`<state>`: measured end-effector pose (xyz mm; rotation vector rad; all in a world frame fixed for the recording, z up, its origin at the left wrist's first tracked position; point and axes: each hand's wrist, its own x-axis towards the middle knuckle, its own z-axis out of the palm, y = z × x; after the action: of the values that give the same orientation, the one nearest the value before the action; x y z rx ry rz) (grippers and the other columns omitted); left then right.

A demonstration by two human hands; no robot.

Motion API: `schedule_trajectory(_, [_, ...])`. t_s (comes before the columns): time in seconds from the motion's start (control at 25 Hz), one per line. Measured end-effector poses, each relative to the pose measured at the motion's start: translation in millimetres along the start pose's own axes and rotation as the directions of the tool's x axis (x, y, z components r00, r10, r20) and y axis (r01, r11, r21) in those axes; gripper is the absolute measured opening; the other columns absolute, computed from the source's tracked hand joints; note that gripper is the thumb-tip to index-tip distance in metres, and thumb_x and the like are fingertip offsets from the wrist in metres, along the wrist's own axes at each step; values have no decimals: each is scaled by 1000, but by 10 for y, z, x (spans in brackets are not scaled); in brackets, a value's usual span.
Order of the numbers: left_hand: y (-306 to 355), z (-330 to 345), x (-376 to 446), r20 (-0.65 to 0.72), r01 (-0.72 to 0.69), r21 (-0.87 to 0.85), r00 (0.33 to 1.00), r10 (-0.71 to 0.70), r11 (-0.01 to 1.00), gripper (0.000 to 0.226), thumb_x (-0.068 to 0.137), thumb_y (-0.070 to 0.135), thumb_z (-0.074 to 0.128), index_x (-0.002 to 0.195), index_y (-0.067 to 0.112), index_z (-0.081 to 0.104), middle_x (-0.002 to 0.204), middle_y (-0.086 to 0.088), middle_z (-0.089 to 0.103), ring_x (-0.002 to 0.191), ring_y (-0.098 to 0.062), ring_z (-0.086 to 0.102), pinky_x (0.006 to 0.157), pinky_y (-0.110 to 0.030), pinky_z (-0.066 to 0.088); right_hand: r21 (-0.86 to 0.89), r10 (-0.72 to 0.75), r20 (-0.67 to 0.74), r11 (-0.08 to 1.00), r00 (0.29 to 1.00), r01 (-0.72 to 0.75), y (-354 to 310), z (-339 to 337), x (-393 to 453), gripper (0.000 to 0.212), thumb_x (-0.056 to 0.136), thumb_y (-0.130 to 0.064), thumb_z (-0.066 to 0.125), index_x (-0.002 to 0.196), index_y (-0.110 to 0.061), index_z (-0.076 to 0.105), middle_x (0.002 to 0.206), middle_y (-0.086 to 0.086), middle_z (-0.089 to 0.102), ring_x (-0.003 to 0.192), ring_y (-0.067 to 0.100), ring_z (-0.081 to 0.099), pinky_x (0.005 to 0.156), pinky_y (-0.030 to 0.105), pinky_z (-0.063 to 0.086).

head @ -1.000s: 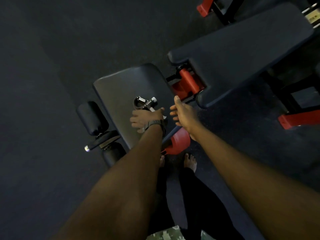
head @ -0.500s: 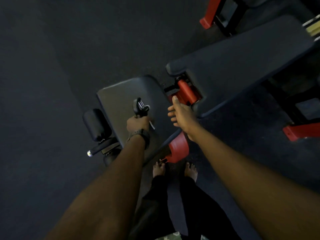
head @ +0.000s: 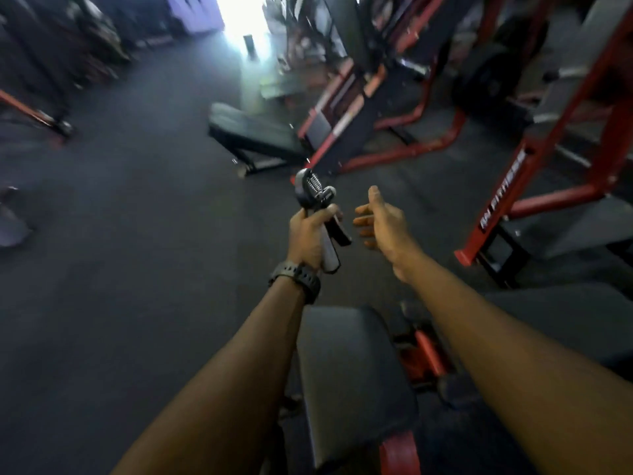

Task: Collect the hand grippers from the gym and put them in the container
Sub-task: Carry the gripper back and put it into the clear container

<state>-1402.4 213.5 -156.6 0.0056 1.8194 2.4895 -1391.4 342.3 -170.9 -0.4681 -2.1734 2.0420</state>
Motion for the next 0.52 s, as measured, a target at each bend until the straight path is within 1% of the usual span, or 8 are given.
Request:
schedule_trajectory(0.04, [365, 36, -39, 6, -88, -1, 996, 88, 996, 4, 88, 4, 59, 91, 5, 62, 85, -15, 61, 79, -26, 60, 63, -34, 56, 18, -68, 25, 998, 997, 67, -352, 67, 5, 53, 100, -60, 34, 88, -18, 64, 82, 1, 67, 71, 13, 60, 60, 27, 47])
schedule_trajectory(0.16, [1270, 63, -324, -43, -315, 33, 948, 316, 948, 4, 90, 3, 57, 90, 2, 60, 72, -7, 64, 62, -17, 62, 56, -26, 53, 93, -240, 109, 969, 965, 231, -1208, 243, -106, 53, 102, -56, 34, 88, -15, 63, 79, 2, 66, 63, 13, 58, 56, 26, 46])
schedule_trajectory(0.24, [1701, -53, -574, -127, -420, 71, 896, 426, 905, 6, 91, 1, 54, 94, 1, 60, 71, -7, 59, 62, -16, 58, 58, -26, 50, 151, -334, 203, 940, 920, 308, -1639, 399, -289, 53, 102, -55, 35, 85, -15, 64, 79, 5, 66, 62, 14, 57, 57, 27, 45])
schedule_trajectory(0.32, [1993, -251, -866, -232, -461, 143, 845, 482, 876, 6, 92, 7, 56, 91, 6, 62, 69, -4, 60, 63, -15, 58, 62, -28, 49, 199, -375, 303, 924, 876, 326, -1923, 597, -527, 52, 102, -56, 36, 82, -17, 63, 76, 4, 65, 60, 14, 55, 55, 26, 43])
schedule_trajectory(0.4, [2201, -487, -1201, -314, -455, 251, 796, 517, 854, 7, 93, 11, 58, 89, 13, 63, 74, -5, 59, 69, -19, 57, 69, -32, 47, 252, -388, 390, 917, 835, 308, -2076, 843, -802, 51, 100, -58, 37, 82, -18, 63, 76, 4, 64, 58, 14, 53, 50, 24, 40])
schedule_trajectory(0.44, [2282, -604, -1364, -346, -447, 295, 774, 530, 845, 9, 94, 12, 56, 89, 15, 63, 78, -6, 58, 72, -20, 56, 71, -34, 47, 280, -397, 421, 912, 816, 299, -2129, 966, -943, 50, 100, -58, 38, 82, -18, 62, 77, 5, 64, 58, 14, 53, 50, 23, 40])
schedule_trajectory(0.52, [2476, -883, -1787, -410, -457, 382, 695, 591, 803, 10, 95, 15, 56, 89, 18, 63, 81, -6, 58, 76, -21, 57, 73, -35, 47, 299, -418, 498, 905, 760, 302, -2247, 1235, -1331, 50, 101, -57, 38, 84, -17, 64, 81, 7, 66, 64, 16, 56, 54, 25, 43])
